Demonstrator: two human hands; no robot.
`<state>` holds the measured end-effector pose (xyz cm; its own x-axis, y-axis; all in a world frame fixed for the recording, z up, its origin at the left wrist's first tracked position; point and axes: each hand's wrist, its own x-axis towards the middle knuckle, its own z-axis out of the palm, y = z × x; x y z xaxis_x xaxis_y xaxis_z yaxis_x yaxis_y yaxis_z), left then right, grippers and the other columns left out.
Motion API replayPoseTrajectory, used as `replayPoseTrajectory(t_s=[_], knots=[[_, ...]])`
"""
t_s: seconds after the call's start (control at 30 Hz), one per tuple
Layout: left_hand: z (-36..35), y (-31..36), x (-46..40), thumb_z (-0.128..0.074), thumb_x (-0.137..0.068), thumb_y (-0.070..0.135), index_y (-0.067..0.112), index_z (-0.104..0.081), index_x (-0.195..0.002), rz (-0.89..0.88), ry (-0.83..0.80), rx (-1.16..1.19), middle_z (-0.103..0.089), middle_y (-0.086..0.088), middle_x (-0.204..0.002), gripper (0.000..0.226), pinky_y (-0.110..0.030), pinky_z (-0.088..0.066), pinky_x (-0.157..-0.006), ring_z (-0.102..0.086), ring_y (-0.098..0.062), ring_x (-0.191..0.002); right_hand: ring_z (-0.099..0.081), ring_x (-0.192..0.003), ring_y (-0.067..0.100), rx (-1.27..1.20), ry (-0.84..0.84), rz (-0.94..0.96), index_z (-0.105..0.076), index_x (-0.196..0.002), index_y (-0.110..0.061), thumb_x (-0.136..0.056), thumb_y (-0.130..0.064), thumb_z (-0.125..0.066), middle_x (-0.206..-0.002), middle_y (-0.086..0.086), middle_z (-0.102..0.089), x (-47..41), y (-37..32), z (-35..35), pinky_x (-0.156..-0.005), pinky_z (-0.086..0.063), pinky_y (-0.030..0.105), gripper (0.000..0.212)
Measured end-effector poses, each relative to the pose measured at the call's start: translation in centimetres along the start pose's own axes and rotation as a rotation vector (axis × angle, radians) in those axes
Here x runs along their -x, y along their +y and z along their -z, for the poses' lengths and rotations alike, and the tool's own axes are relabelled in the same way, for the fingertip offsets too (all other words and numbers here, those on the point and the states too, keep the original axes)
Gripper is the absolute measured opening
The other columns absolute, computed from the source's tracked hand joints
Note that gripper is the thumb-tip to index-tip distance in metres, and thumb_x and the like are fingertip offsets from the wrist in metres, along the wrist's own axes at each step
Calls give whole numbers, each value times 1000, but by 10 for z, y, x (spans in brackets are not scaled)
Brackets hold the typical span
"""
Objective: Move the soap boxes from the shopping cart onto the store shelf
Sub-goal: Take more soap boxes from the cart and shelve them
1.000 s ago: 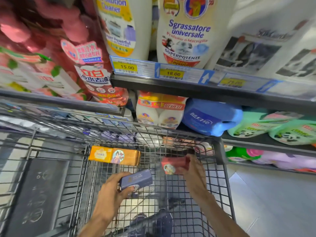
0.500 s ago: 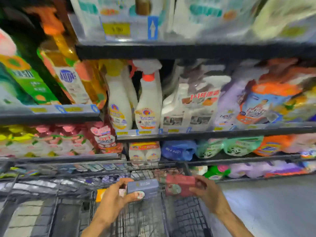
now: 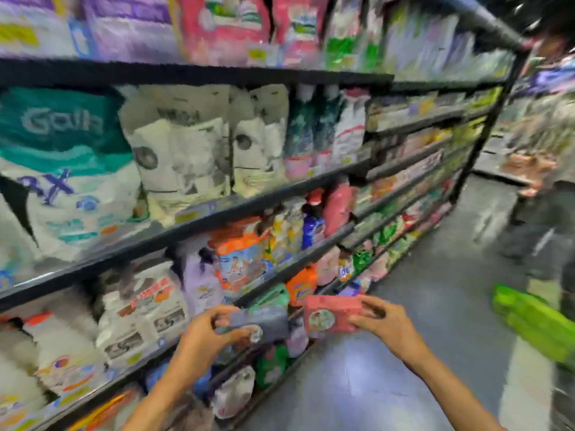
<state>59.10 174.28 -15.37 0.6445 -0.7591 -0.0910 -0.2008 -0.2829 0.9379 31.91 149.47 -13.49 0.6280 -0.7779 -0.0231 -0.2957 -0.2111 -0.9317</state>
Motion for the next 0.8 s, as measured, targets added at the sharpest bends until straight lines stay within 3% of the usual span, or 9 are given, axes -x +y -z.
replayPoseTrajectory(t_s=[0.07, 0.17, 0.27, 0.4, 0.5, 0.57, 0.67, 0.8], knots=[[-42, 37, -26, -93, -62, 35, 20, -72, -101, -90, -56, -26, -78, 4, -90, 47, -30, -58, -80, -74, -14, -87, -65, -74, -15, 24, 68, 1, -67, -113, -4, -76, 8, -77, -88, -11, -75, 4, -1, 55, -76, -54, 10, 40], [-117, 93, -61, -90, -69, 18, 14, -70, -103, -197, -142, -24, -78, -3, -93, 39, -19, -56, -72, -73, -5, -81, -66, -76, -14, 30, 182, 0, -66, -110, -6, -77, 11, -75, -77, -27, -73, 8, 14, 138, -74, -51, 6, 38], [-197, 141, -92, -86, -70, 0, 1, -68, -104, -260, -256, 33, -76, -12, -93, 37, -13, -53, -61, -70, -1, -71, -67, -80, -12, 25, 296, 7, -67, -111, -9, -76, 7, -78, -81, -26, -74, 5, 38, 219, -82, -55, 15, 40], [-299, 200, -133, -94, -63, 27, 13, -71, -103, -331, -322, 70, -78, -4, -94, 48, -18, -56, -71, -73, -6, -80, -69, -86, -4, -30, 388, -12, -67, -117, -5, -75, 7, -78, -100, 1, -76, -4, 66, 324, -85, -56, 17, 45], [-369, 238, -164, -91, -53, 59, 20, -72, -103, -385, -369, 53, -78, 7, -97, 67, -27, -58, -86, -74, -11, -94, -71, -91, 0, -78, 445, -31, -66, -117, -11, -76, 4, -79, -100, -5, -76, -14, 82, 398, -79, -55, 14, 46], [-412, 259, -186, -91, -61, 50, 18, -72, -105, -406, -394, 57, -78, 3, -101, 58, -39, -57, -91, -73, -19, -98, -71, -90, 3, -87, 479, -50, -66, -118, -10, -74, 3, -80, -98, -5, -77, -25, 92, 442, -80, -56, 16, 48], [-470, 286, -219, -89, -72, 24, 18, -73, -104, -425, -419, 71, -78, 0, -101, 37, -42, -58, -91, -73, -22, -99, -71, -93, 11, -125, 520, -58, -65, -121, -10, -70, -5, -82, -104, 6, -76, -47, 107, 496, -89, -57, 28, 55], [-536, 321, -273, -89, -65, 32, 17, -72, -105, -446, -470, 99, -78, 1, -100, 46, -32, -59, -87, -73, -20, -97, -71, -89, 13, -141, 542, -65, -65, -120, -10, -79, 5, -75, -98, 5, -78, -92, 124, 555, -88, -58, 28, 45]])
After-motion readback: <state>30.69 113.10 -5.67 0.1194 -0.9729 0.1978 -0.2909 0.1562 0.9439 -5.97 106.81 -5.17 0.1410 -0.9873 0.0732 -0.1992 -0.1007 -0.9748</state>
